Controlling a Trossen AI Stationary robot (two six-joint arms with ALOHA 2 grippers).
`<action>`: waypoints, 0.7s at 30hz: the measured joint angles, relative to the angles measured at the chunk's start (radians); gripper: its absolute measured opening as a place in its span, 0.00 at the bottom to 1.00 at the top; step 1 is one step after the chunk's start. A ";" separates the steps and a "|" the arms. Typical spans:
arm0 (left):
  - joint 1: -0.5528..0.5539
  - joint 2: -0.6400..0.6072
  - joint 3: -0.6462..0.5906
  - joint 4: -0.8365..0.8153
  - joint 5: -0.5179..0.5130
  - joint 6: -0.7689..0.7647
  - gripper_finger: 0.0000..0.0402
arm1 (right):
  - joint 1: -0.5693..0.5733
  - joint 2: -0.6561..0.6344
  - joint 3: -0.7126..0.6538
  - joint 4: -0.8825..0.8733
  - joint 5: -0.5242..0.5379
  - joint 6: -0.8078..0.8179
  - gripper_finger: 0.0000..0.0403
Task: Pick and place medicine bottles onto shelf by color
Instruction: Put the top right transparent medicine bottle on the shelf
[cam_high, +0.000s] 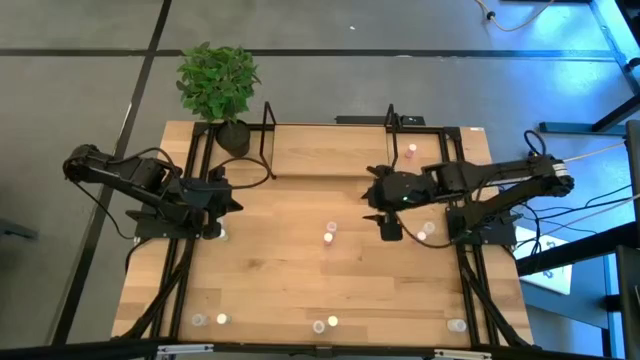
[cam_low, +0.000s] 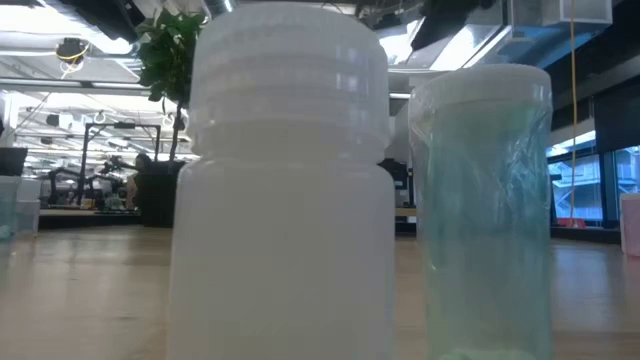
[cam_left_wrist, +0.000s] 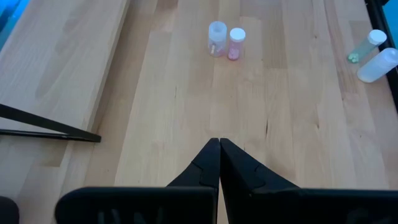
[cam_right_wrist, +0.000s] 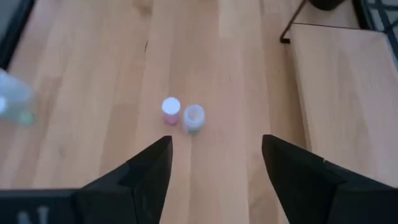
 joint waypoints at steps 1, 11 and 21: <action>0.000 0.000 0.000 0.000 0.000 0.000 0.00 | 0.000 0.015 0.000 0.000 -0.001 -0.037 0.62; 0.000 0.000 0.000 0.000 0.000 0.000 0.00 | -0.008 0.174 0.000 0.151 0.126 -0.132 0.62; 0.000 0.000 0.000 0.000 0.000 0.000 0.00 | -0.045 0.292 0.000 0.196 -0.010 -0.132 0.62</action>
